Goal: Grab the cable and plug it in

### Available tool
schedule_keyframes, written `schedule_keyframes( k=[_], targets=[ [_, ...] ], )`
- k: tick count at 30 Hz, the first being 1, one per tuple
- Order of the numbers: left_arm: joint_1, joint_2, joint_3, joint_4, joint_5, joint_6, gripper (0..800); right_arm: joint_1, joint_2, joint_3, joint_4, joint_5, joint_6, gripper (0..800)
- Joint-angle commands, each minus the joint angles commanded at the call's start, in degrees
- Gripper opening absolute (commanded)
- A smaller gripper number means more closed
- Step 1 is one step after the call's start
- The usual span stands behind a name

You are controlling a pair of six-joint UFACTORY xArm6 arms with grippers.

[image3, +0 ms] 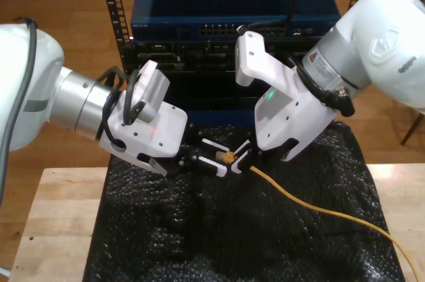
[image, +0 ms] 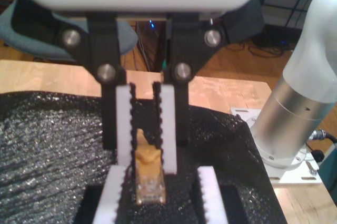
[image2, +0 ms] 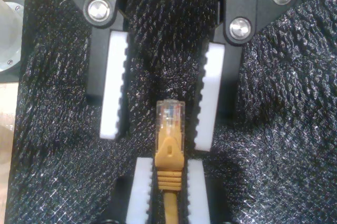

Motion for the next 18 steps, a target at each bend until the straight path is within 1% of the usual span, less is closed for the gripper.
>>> schedule_keyframes(
  k=[4,7,12,14,15,18],
  targets=[
    [0.0,0.0,0.26,-0.09,0.0,0.44,283,-0.09,0.0,0.09,0.0,0.0,0.0,9],
    [0.0,0.0,0.26,0.0,0.0,0.44,268,-0.09,-0.09,0.0,0.0,0.0,0.09,9],
    [0.09,-0.18,0.26,-0.09,0.0,0.35,214,-0.09,-0.09,0.0,0.0,0.0,0.09,9],
    [0.09,-0.18,0.26,-0.09,0.0,0.35,154,-0.09,-0.09,0.0,0.0,0.0,0.09,9],
    [0.09,-0.18,0.26,-0.09,-0.09,0.35,139,-0.09,-0.09,0.0,0.0,0.0,0.09,9],
    [0.09,-0.18,0.26,-0.09,-0.09,0.35,125,-0.09,-0.09,0.0,0.0,0.0,0.09,9]
  ],
)
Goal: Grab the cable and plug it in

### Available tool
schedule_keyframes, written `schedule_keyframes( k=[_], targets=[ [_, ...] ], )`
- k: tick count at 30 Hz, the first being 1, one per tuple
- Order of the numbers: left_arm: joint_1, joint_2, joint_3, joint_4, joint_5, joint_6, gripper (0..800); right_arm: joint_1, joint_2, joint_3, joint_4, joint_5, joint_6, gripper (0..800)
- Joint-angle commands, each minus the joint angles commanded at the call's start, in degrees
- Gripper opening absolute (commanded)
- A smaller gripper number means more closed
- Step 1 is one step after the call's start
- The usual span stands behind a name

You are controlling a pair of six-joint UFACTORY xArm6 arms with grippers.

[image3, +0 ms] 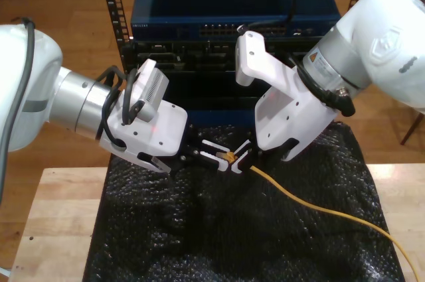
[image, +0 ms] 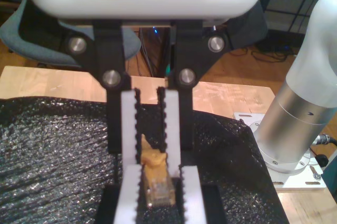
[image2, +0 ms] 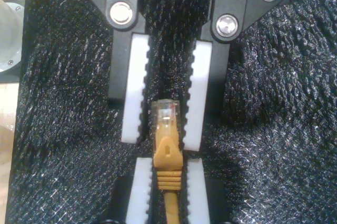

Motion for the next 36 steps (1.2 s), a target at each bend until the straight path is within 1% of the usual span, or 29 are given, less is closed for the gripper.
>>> schedule_keyframes(
  k=[2,6,7,9,10,12,13,16,17,19,20,25,27,30,32,36],
  targets=[
    [0.0,0.0,0.0,0.0,0.0,0.0,115,0.0,0.0,0.0,0.0,0.0,0.0,9],
    [0.0,0.0,0.0,0.0,0.0,0.09,66,0.09,0.0,0.0,0.0,0.0,0.0,10],
    [0.0,0.0,0.0,0.0,0.0,0.18,34,0.0,0.0,0.0,0.0,0.0,0.0,14],
    [0.0,0.0,0.0,0.0,0.0,0.18,29,0.0,0.0,0.0,0.0,0.0,0.0,44],
    [0.0,0.0,0.0,0.0,0.0,0.18,21,0.09,0.0,0.0,0.0,0.0,-0.09,99],
    [0.0,0.0,0.09,0.0,0.0,0.18,14,0.09,0.09,0.0,0.09,0.0,-0.26,263],
    [0.0,0.0,0.0,0.0,0.0,0.18,8,0.09,0.09,0.0,0.09,0.0,-0.53,321],
    [0.0,0.0,0.0,0.0,0.0,0.18,3,0.0,0.0,0.0,0.09,0.0,-2.11,457],
    [0.0,0.0,0.0,0.0,0.0,0.18,3,0.0,-0.09,0.0,0.09,0.0,-2.73,514],
    [0.0,0.0,-0.09,0.0,0.0,0.18,3,-0.18,-0.18,0.0,0.09,0.0,-3.69,666],
    [0.0,0.0,-0.18,0.0,0.0,0.0,3,-0.18,-0.26,0.0,0.0,0.0,-4.13,701],
    [0.18,0.0,-0.44,0.18,0.18,-0.26,6,-0.44,-0.97,-0.18,-0.18,0.0,-4.84,711],
    [1.85,0.0,-0.44,-0.09,0.88,-0.35,7,-0.44,-0.79,-0.44,-0.18,0.0,-5.45,733],
    [4.66,0.18,-0.53,-0.62,2.37,-0.53,8,-1.23,-0.79,-0.53,-0.26,0.0,-6.51,742],
    [5.27,0.18,-0.53,-1.49,3.69,-0.53,8,-1.76,-0.79,-0.44,-0.18,0.18,-8.26,798],
    [7.65,0.35,-0.53,-2.37,6.33,-0.53,8,-2.2,-0.88,0.0,-0.62,0.44,-11.34,800]
  ],
)
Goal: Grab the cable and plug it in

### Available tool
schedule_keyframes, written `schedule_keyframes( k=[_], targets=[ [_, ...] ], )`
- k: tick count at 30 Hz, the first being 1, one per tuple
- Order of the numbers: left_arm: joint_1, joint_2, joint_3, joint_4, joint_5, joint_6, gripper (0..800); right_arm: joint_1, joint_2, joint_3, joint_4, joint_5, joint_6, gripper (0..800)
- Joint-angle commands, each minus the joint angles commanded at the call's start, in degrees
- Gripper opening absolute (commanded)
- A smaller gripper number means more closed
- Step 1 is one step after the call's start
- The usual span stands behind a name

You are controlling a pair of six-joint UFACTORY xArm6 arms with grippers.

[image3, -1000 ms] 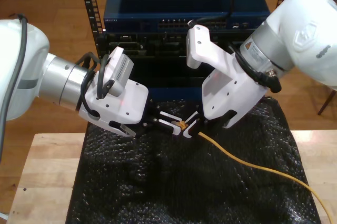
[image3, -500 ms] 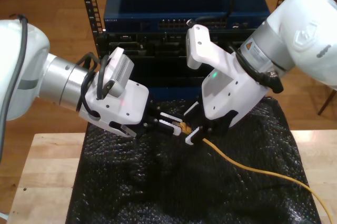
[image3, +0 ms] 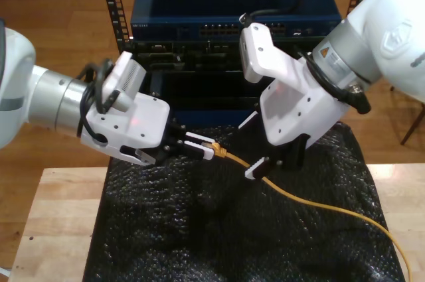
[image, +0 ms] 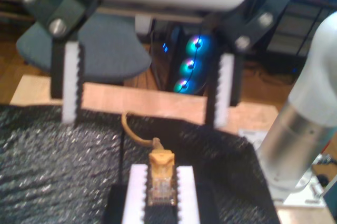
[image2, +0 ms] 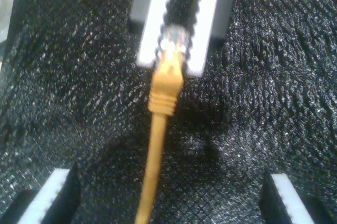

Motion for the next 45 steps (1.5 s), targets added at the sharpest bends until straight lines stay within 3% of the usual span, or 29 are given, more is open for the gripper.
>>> schedule_keyframes(
  k=[9,31,39,45],
  targets=[
    [4.04,0.09,0.18,0.0,2.37,0.0,8,0.0,-3.43,0.35,-1.93,0.88,-0.18,800],
    [4.4,0.09,2.2,-0.18,4.04,-2.11,21,-1.05,-7.12,-0.26,-3.78,0.18,-2.2,793],
    [4.48,0.09,2.37,-1.23,5.89,-3.87,26,-0.79,-14.15,5.98,-3.69,-11.96,-9.76,791],
    [4.92,1.14,2.37,-2.55,7.56,-4.22,25,-0.7,-14.33,6.24,-3.43,-12.4,-15.38,796]
  ],
)
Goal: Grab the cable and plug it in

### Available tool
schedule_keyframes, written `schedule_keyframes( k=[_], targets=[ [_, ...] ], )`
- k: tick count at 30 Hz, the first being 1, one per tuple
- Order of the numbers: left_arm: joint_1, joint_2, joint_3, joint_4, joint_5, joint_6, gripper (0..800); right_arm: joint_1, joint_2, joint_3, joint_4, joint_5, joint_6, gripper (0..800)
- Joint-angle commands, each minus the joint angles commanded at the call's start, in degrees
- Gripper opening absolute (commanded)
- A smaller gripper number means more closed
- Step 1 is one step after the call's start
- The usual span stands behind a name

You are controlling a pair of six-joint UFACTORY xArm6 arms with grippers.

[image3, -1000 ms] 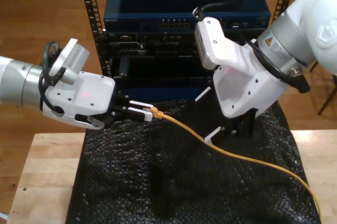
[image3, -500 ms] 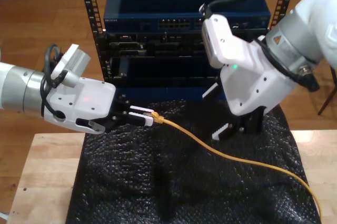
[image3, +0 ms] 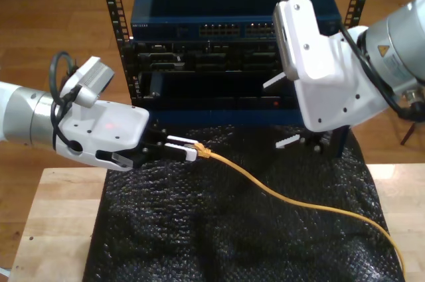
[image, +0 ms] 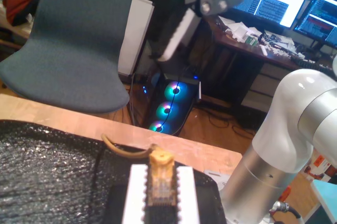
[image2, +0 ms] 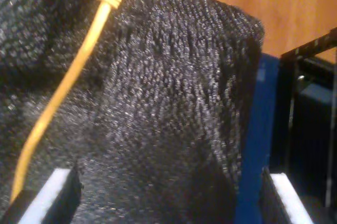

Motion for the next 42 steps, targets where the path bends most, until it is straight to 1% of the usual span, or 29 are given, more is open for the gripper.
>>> schedule_keyframes(
  k=[6,8,14,20,27,31,34,39,42],
  targets=[
    [0.0,2.55,0.0,-2.37,2.9,-0.09,25,3.52,-0.09,-0.18,0.09,-0.18,-0.53,797],
    [0.0,2.9,0.0,-2.99,3.16,-0.09,25,4.84,-0.26,-0.44,0.09,-0.35,-0.53,797],
    [0.0,3.78,0.53,-4.04,4.22,-0.44,25,5.54,-3.69,-0.53,0.18,-0.26,-0.44,797],
    [0.0,5.71,0.88,-6.86,7.21,-0.7,25,8.88,-4.31,-0.7,0.35,-0.26,-0.53,796],
    [0.97,8.35,1.14,-7.82,10.81,-0.62,30,12.22,-5.27,-0.53,0.35,-0.53,-0.62,794],
    [0.97,10.11,2.11,-10.55,14.68,-0.62,30,13.36,-5.89,-0.7,0.35,-0.97,-0.88,790],
    [0.97,10.64,2.37,-12.4,16.26,-0.62,30,13.8,-5.89,-0.7,0.35,-2.46,-0.88,779],
    [1.14,10.73,2.55,-12.66,17.05,-0.62,30,16.79,-5.54,-0.26,0.26,-6.24,-0.88,780],
    [1.14,11.43,2.37,-12.66,17.93,-0.62,30,17.14,-5.36,-0.09,0.26,-7.65,-0.79,774]
  ],
)
